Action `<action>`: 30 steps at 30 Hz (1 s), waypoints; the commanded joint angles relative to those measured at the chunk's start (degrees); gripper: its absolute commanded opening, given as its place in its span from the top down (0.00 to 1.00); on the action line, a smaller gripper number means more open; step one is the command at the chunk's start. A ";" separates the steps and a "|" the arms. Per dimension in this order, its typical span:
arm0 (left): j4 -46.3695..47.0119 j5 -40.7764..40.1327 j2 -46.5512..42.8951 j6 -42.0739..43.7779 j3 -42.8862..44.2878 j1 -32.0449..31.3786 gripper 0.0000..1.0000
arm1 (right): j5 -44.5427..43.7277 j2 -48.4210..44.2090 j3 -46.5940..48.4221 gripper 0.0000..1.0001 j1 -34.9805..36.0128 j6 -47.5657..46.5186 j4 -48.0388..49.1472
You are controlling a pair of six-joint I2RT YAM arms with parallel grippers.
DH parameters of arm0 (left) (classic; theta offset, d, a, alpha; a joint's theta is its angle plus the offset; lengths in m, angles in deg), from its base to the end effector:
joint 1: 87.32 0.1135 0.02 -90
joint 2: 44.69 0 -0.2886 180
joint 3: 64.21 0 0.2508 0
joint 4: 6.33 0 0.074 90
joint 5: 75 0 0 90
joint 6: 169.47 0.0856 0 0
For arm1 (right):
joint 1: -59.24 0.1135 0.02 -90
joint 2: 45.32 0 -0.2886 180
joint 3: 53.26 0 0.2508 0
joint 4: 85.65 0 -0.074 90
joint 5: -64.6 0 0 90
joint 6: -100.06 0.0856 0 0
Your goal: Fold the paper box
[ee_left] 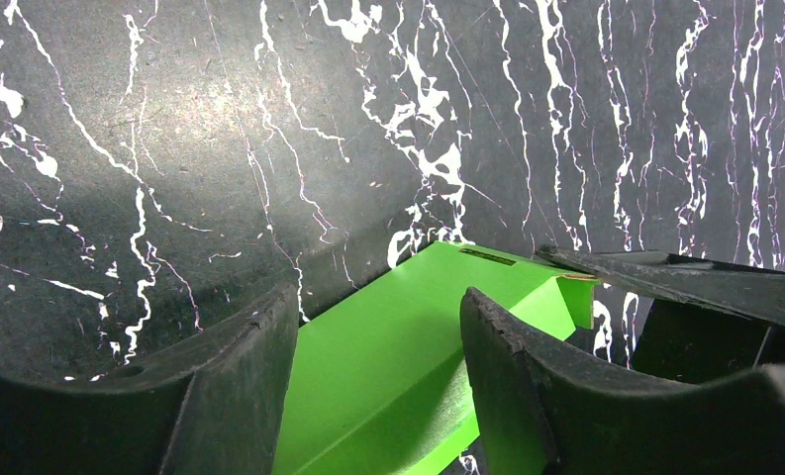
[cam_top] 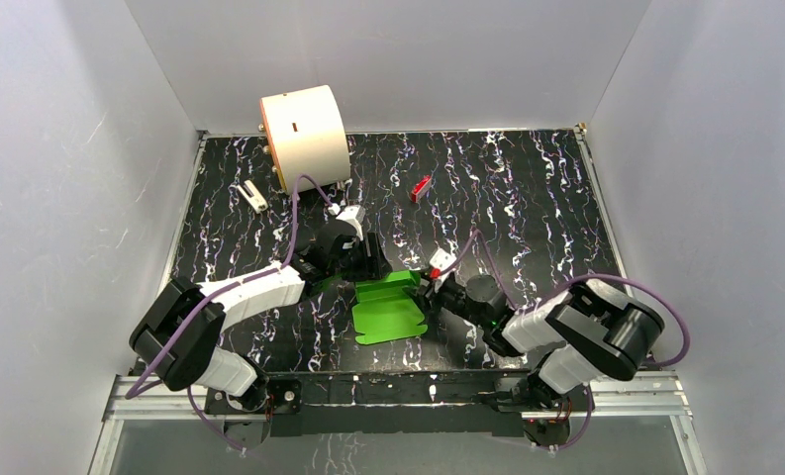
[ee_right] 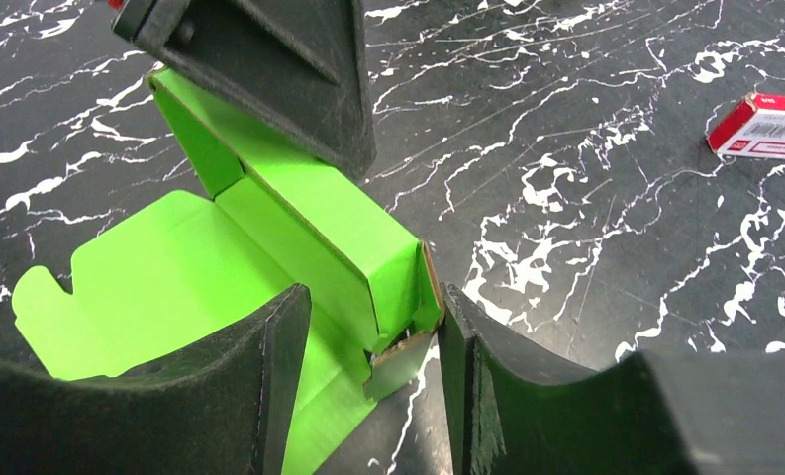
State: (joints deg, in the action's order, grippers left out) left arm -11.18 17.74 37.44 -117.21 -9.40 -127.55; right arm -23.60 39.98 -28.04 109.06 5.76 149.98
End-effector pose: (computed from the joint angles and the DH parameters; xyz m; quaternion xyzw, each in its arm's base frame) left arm 0.2557 -0.2216 0.1994 0.0306 0.8746 -0.3204 0.3626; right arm 0.1789 0.2161 0.1714 -0.3434 0.6487 0.2733 0.6217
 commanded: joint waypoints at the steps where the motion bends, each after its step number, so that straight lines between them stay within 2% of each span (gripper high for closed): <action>1: -1.61 -0.13 -1.61 0.67 -0.13 0.15 0.41 | -0.92 -5.06 -2.50 0.41 -0.35 0.96 0.03; 4: -1.61 0.13 -1.71 0.73 0.07 0.15 0.41 | -1.46 -10.38 -3.99 0.40 -0.41 1.83 -2.72; 8: -1.87 0.17 -1.77 0.96 0.19 0.15 0.41 | -6.16 -20.11 -4.25 0.40 -0.43 1.73 -11.79; 15: -1.64 0.40 -1.88 0.91 -0.01 0.15 0.41 | -19.22 -31.52 -6.67 0.53 -1.31 0.97 -20.51; 19: -1.36 0.58 -1.71 0.92 -0.11 0.15 0.41 | -17.08 -28.81 -5.35 0.52 -1.80 0.58 -22.39; 23: -1.01 0.61 -1.96 0.91 -0.35 0.15 0.41 | -12.21 -20.82 -3.22 0.48 -2.11 -0.37 -20.12; 30: -0.44 1.32 -1.39 0.83 -0.59 0.15 0.40 | -5.84 -10.20 -0.73 0.44 -2.69 -3.23 -11.67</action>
State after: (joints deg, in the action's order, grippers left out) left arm -11.18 17.96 37.38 -117.14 -9.40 -127.55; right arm -33.92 26.80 -31.71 106.90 4.87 129.35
